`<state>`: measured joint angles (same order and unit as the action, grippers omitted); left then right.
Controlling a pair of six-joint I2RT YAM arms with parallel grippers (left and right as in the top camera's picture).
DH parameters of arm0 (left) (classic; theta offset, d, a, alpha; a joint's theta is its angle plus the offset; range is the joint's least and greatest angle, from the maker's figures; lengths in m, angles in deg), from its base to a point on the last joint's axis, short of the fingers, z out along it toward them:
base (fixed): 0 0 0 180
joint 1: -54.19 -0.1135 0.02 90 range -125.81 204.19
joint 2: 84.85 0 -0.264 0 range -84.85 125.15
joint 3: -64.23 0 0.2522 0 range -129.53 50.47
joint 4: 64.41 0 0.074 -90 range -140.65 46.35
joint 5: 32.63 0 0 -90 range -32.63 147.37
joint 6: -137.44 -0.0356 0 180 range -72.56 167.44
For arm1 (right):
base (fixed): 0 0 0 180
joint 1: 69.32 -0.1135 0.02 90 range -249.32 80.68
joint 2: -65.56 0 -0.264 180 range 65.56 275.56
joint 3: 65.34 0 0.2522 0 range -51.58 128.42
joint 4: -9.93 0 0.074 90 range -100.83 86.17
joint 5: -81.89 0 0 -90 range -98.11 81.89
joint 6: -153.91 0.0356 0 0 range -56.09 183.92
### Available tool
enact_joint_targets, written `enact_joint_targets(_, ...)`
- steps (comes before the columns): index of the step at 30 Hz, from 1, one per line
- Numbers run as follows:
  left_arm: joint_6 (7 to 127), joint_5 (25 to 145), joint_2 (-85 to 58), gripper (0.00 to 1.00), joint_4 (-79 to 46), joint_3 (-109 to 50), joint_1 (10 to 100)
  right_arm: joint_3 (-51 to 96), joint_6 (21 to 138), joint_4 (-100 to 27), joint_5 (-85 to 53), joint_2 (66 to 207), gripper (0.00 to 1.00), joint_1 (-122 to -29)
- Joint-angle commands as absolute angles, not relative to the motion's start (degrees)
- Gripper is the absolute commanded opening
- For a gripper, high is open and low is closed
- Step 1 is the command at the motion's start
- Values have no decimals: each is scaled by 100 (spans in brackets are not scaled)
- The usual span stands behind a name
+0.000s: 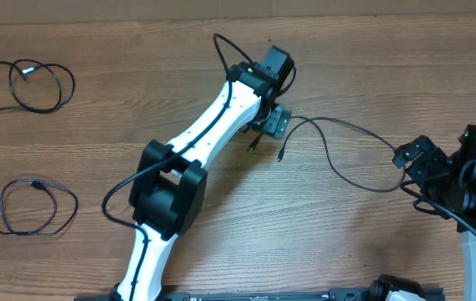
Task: Untangle cables
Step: 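Reach the left gripper to the last cable's end near center, then grasp the last black cable's connector end with the left gripper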
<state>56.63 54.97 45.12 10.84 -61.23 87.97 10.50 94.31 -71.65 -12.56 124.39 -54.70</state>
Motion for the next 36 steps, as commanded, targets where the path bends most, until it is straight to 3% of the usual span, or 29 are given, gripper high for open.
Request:
enact_joint_targets(1, 4940, 5454, 4744, 94, 1176, -6175, 8841, 1148, 9407, -7145, -1203, 12517, 100, -5455)
enact_joint_targets(5, 4929, 5841, 4858, 88, 1150, -6175, 8841, 1148, 9404, -7147, -1205, 12638, 100, -5455)
enact_joint_targets(10, 4929, 5882, 4891, 69, 1098, -6175, 8841, 1148, 9404, -7158, -1225, 12743, 100, -5455)
enact_joint_targets(18, 4868, 5869, 4893, 67, 1023, -6162, 8843, 1148, 9404, -7202, -1223, 12817, 100, -5455)
enact_joint_targets(23, 4866, 5843, 4893, 56, 1014, -5965, 8858, 1148, 9404, -7206, -1221, 12817, 100, -5455)
enact_joint_targets(32, 4870, 5786, 4893, 54, 708, -5318, 8858, 1148, 9404, -7210, -1221, 12817, 100, -5455)
enact_joint_targets(34, 4868, 5784, 4893, 48, 708, -5286, 8863, 1148, 9404, -7208, -1221, 12817, 100, -5455)
enact_joint_targets(36, 4870, 5782, 4893, 36, 700, -5286, 8863, 1148, 9404, -7208, -1221, 12817, 100, -5455)
